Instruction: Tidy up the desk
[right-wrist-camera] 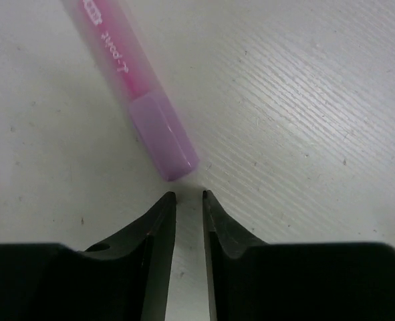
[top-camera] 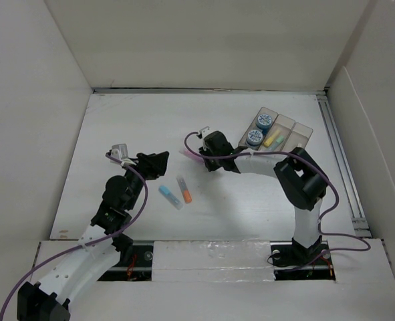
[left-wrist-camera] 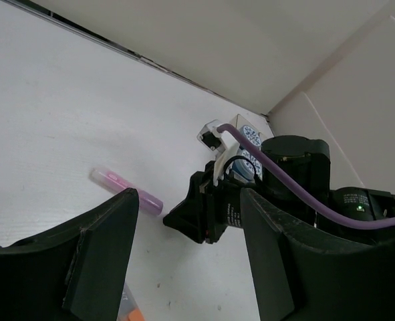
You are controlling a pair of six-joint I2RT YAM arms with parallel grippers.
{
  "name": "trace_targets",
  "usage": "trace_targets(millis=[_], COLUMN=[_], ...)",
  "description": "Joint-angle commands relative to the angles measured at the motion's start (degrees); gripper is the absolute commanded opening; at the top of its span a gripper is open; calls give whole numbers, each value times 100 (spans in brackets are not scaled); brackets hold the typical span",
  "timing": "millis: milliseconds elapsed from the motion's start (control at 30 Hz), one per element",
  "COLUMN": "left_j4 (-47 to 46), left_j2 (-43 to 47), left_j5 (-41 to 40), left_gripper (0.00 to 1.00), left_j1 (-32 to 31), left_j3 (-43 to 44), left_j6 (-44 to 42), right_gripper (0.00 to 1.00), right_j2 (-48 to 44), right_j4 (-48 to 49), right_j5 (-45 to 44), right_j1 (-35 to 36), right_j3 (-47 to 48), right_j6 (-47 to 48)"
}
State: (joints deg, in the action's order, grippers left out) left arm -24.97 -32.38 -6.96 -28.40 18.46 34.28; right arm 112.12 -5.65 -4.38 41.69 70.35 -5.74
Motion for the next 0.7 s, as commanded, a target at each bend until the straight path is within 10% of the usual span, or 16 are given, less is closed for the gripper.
trace_targets(millis=[0,100,267,667], left_j4=[-166,-175,-210,45], left_j2=[109,188,171,987], left_j5=[-103,-182,-112,-674], left_gripper=[58,58,58,57], left_j1=[-16,-16,-16,-16], left_j3=[228,193,193,-34], left_j6=[-106,-88,-71,122], right_gripper=[26,36,84,79], right_j2=[-145,-549,-788,591], right_j4=[-15,73,82,196], right_j5=[254,227,-115,385], right_j1=[93,251,226,-21], right_j3=[-371,-688,-743,928], right_j6=[-191,-261,-165,108])
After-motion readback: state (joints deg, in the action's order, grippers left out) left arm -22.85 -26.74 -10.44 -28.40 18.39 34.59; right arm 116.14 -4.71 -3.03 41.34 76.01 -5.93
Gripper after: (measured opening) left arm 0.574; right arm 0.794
